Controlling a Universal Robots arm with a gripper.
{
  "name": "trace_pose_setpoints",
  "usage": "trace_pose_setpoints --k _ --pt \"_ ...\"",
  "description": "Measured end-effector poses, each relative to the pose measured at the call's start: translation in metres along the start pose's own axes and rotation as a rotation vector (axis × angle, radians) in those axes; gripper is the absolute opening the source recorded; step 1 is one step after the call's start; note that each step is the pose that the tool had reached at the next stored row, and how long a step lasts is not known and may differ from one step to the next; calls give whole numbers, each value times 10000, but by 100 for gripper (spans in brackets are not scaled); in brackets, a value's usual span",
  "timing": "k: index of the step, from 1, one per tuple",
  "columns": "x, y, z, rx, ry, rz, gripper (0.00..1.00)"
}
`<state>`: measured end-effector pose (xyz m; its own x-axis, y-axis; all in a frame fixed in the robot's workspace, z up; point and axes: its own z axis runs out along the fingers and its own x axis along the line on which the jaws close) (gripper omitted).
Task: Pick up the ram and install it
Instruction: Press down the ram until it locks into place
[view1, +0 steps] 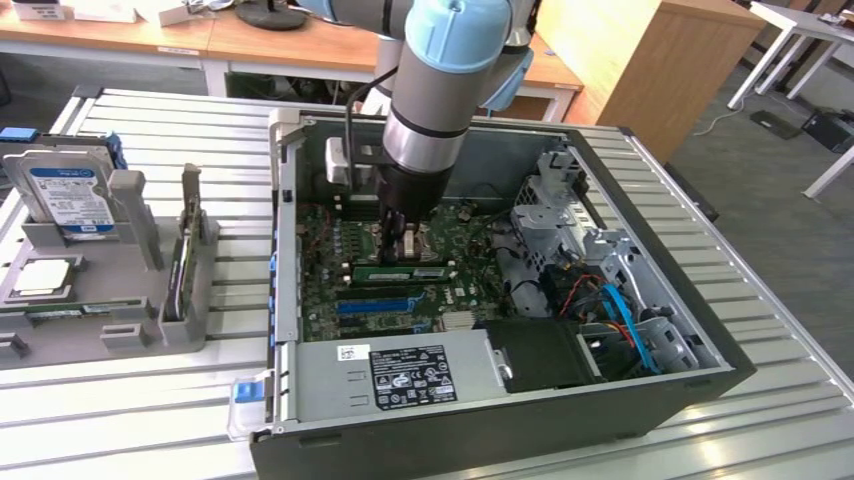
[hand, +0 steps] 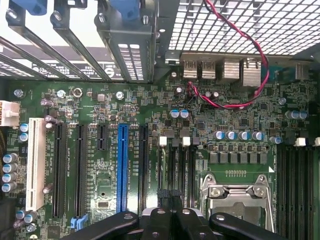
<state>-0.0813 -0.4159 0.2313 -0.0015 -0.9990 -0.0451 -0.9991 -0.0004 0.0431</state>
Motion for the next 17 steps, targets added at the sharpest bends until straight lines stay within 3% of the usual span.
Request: trace_pose_setpoints --k 17 --pt "1 -1 26 3 -4 0 11"
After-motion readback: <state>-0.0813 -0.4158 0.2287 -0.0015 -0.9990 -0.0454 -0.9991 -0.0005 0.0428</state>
